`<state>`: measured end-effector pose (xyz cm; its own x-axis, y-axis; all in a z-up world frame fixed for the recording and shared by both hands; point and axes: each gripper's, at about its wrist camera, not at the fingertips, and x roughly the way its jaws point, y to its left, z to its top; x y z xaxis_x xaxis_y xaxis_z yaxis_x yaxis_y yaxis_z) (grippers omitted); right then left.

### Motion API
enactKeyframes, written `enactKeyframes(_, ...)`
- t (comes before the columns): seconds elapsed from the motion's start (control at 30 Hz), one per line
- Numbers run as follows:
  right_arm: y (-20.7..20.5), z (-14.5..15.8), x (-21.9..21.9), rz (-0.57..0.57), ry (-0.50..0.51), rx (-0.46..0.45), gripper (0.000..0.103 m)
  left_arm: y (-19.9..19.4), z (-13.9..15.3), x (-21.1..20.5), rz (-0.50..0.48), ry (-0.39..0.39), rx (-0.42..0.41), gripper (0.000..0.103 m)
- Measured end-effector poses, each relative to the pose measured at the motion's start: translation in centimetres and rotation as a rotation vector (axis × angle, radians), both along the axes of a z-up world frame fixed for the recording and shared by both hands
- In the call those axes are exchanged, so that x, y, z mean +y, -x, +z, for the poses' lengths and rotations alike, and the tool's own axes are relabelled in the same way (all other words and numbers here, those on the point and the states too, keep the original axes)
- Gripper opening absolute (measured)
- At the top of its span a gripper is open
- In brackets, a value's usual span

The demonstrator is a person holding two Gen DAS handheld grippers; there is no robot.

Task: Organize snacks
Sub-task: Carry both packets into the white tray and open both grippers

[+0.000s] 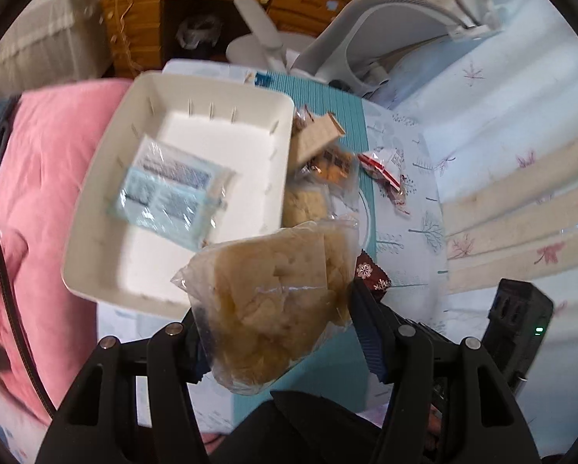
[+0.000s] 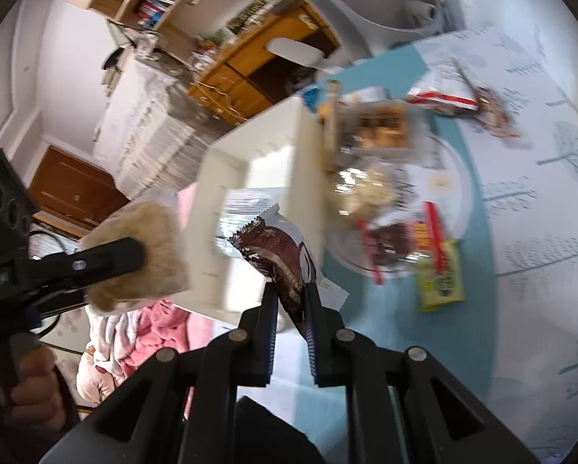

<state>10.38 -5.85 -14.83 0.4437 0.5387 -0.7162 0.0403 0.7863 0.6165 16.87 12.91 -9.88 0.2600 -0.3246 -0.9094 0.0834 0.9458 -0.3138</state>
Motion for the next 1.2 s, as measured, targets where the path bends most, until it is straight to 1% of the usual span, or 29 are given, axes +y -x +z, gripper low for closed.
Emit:
enactKeyframes(0.13,-0.2,0.6,3.3,0.016,-0.008,-0.061,0.013,0.0,-0.3,2.3,-0.034,-0.024,-0.064,0.059)
enactKeyframes(0.27,-0.4,0.6,5.9,0.023,-0.009,-0.092,0.013,0.1,-0.6,4.4,-0.060,-0.056,-0.135,0.059)
enactKeyframes(0.33,-0.8,0.4,7.4,0.027,-0.013,-0.100,0.013,0.1,-0.9,5.7,-0.061,-0.069,-0.163,0.060)
enactKeyframes(0.47,-1.3,-0.2,9.5,0.035,-0.028,-0.104,0.013,0.0,-1.8,7.8,-0.032,-0.102,-0.181,0.060)
enactKeyframes(0.57,-1.6,-0.8,10.7,0.034,-0.036,-0.098,0.016,-0.1,-2.7,9.3,0.016,-0.122,-0.172,0.066)
enactKeyframes(0.6,-1.7,-1.1,10.9,0.031,-0.038,-0.091,0.016,-0.1,-2.9,9.7,0.027,-0.122,-0.164,0.073)
enactKeyframes(0.67,-1.8,-1.6,11.1,0.029,-0.036,-0.072,0.025,-0.1,-3.1,10.1,0.034,-0.129,-0.161,0.080)
enactKeyframes(0.7,-1.8,-1.8,11.2,0.024,-0.036,-0.064,0.035,0.0,-3.1,10.2,0.035,-0.130,-0.162,0.080)
enactKeyframes(0.73,-1.7,-1.9,11.1,0.020,-0.037,-0.061,0.041,-0.1,-3.2,10.3,0.033,-0.131,-0.164,0.080)
enactKeyframes(0.9,-1.4,-1.9,10.4,-0.011,-0.023,-0.055,0.044,0.1,-3.2,9.3,0.018,-0.130,-0.167,0.080)
enactKeyframes(1.03,-0.8,-1.9,9.1,-0.050,0.000,-0.043,0.053,0.1,-2.7,7.8,-0.014,-0.122,-0.189,0.080)
enactKeyframes(1.2,0.1,-1.8,6.9,-0.091,0.060,-0.030,0.054,-0.6,-1.8,4.6,-0.071,-0.134,-0.204,0.080)
